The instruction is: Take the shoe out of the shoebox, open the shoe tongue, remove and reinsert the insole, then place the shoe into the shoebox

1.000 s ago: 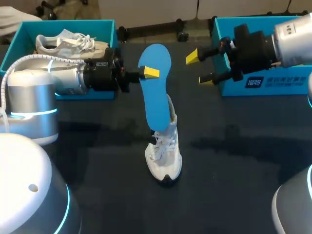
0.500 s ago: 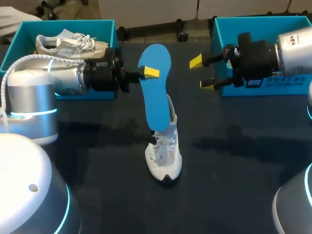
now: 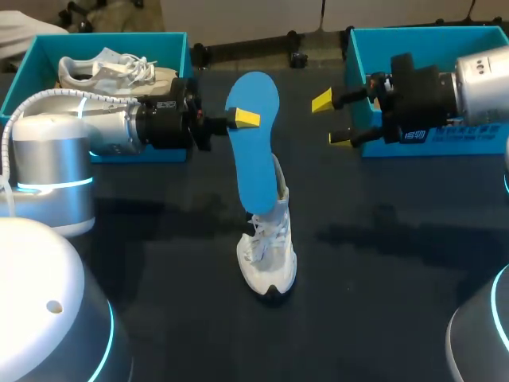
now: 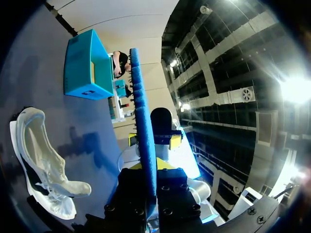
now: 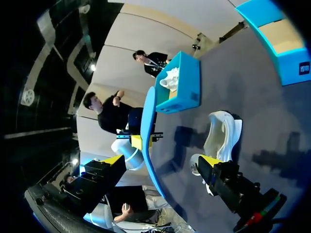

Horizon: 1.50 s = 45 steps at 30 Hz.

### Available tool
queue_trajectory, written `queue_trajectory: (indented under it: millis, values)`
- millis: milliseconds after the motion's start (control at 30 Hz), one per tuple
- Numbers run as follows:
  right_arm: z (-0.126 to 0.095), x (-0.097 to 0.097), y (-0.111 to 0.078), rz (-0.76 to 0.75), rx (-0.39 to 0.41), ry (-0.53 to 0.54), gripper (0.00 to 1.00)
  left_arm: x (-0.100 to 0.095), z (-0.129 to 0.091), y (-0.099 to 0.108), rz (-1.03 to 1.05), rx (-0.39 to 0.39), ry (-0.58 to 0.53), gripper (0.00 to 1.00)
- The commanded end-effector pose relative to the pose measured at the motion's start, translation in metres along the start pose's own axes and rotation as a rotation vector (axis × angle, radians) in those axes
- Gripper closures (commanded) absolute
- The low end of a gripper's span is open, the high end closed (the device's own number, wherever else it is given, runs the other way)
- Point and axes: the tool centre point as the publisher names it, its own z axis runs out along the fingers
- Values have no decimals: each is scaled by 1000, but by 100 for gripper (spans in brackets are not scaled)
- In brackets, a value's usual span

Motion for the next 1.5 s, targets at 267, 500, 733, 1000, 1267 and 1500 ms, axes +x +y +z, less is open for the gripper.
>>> queue_trajectory:
  millis: [267,500,733,1000,1267,1500]
  values:
    - [2,0,0,1,-1,-1,0,-2,-2,-2,131,34,-12,100]
    - [2,0,0,1,-1,-1,0,-2,-9,-7,344,31,-66,100]
    - [2,0,0,1,-1,-1,0,4,-14,-3,469,-60,-146,100]
    - [2,0,0,1,-1,-1,0,10,-12,2,737,-124,-237,100]
    - [2,0,0,1,-1,-1,0,11,-7,4,724,-12,-178,100]
    - [2,0,0,1,-1,-1,0,11,-7,4,724,-12,-178,100]
